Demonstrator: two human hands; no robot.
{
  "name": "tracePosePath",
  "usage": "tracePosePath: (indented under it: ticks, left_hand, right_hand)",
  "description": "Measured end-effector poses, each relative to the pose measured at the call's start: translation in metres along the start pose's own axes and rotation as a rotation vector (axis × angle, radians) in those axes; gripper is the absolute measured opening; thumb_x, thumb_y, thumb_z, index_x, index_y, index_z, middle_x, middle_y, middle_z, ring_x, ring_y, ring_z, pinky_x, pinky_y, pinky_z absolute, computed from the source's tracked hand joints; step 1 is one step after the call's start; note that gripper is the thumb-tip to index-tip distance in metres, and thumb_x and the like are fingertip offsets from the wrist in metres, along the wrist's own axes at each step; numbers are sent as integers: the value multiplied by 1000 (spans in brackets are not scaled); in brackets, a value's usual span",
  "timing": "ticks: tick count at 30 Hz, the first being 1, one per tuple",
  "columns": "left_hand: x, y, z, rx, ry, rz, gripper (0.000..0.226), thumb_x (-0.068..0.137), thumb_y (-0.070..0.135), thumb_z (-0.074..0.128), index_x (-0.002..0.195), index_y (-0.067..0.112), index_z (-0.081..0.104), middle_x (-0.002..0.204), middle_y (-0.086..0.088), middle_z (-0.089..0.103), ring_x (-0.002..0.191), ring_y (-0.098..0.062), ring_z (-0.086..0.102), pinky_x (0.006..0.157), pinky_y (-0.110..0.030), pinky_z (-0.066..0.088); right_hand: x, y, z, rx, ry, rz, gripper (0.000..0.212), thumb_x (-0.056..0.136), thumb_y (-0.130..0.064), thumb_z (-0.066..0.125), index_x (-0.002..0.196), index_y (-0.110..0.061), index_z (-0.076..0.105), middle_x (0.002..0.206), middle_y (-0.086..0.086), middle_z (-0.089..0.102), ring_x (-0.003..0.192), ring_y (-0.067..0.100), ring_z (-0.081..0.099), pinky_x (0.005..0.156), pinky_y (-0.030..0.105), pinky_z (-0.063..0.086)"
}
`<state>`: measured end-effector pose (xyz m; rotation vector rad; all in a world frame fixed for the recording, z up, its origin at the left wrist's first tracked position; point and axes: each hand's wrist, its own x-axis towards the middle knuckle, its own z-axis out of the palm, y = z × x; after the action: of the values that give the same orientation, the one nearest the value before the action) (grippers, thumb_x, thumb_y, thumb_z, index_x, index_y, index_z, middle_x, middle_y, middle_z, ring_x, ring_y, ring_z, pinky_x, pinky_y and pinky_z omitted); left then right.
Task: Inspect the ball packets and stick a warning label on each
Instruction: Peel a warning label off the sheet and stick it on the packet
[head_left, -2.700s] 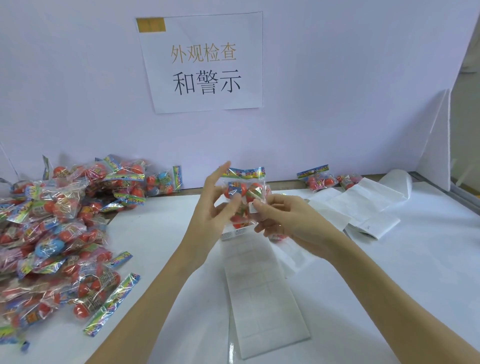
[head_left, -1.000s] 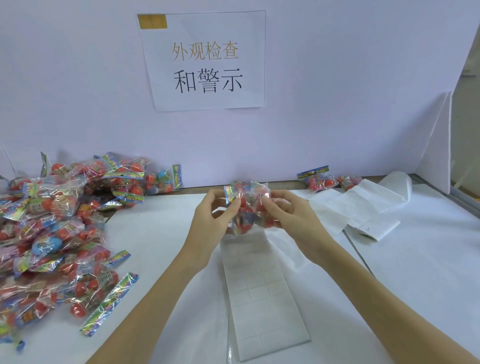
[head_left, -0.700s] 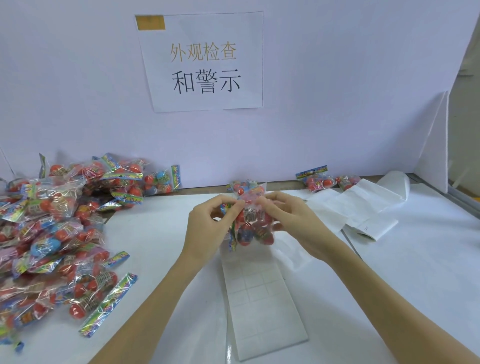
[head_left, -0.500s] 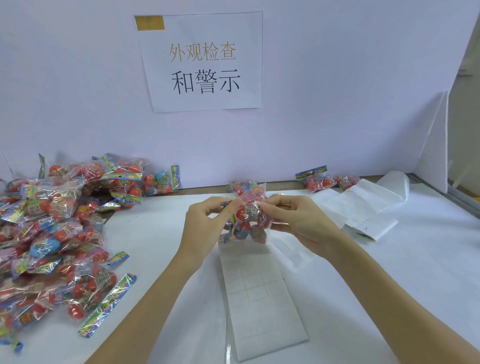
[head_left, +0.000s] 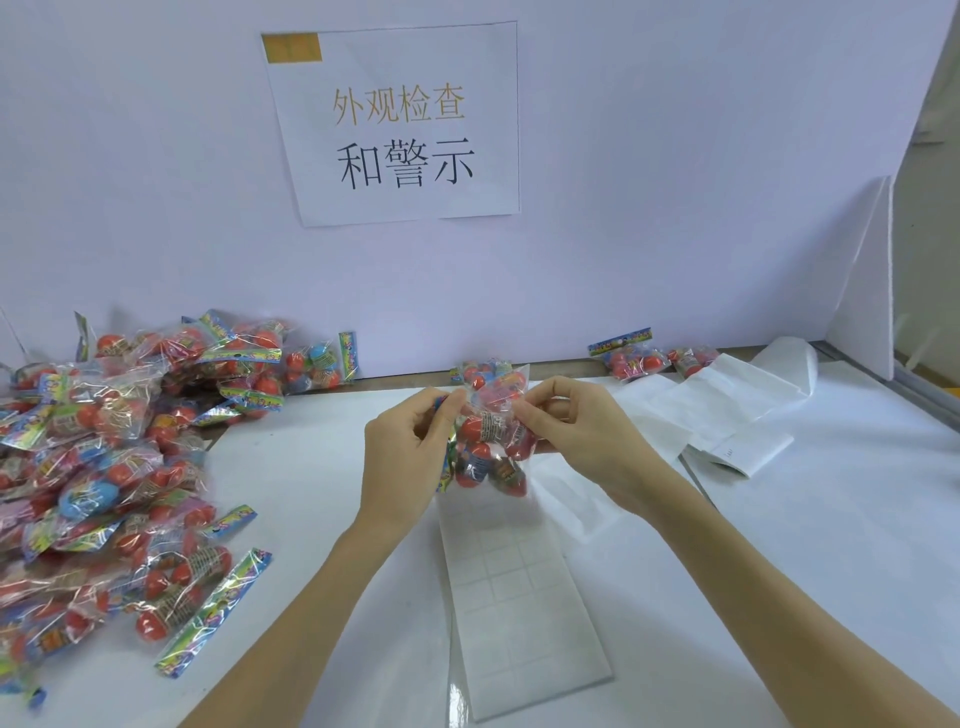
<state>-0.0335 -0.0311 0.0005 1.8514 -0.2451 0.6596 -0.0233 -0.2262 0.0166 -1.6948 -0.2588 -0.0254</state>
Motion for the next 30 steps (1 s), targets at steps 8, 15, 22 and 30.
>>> tracePosePath:
  ticks: [8,15,22,30]
  left_hand:
    - [9,0,-8,-296,9,-307,51,89,59,67,79,9,76,71,-11,70,65,-15,63,62,-26,50]
    - [11,1,-9,-439,-197,-406,16,101,11,65,110,8,78,100,-8,81,83,-15,77,72,-20,58]
    - [12,3,-13,-469,-290,-412,25,106,22,56,122,10,71,113,-13,77,92,-23,75,79,-31,61]
    - [7,4,-5,-364,-279,-334,24,92,34,71,98,13,81,94,-7,78,80,-19,68,74,-28,60]
  right_hand:
    - [-4,-5,-4,213,-166,110,23,101,-20,68,109,1,74,105,17,79,93,30,77,80,30,62]
    - [0,-2,-13,210,-91,98,29,104,-26,61,114,0,69,95,11,74,87,22,71,77,24,58]
    - [0,-3,-16,223,-129,93,22,106,-23,59,121,-10,67,100,7,77,90,21,76,80,31,61]
    - [-4,-5,-8,19,-148,-1,30,88,-38,80,107,-16,72,91,2,78,83,15,72,75,23,55]
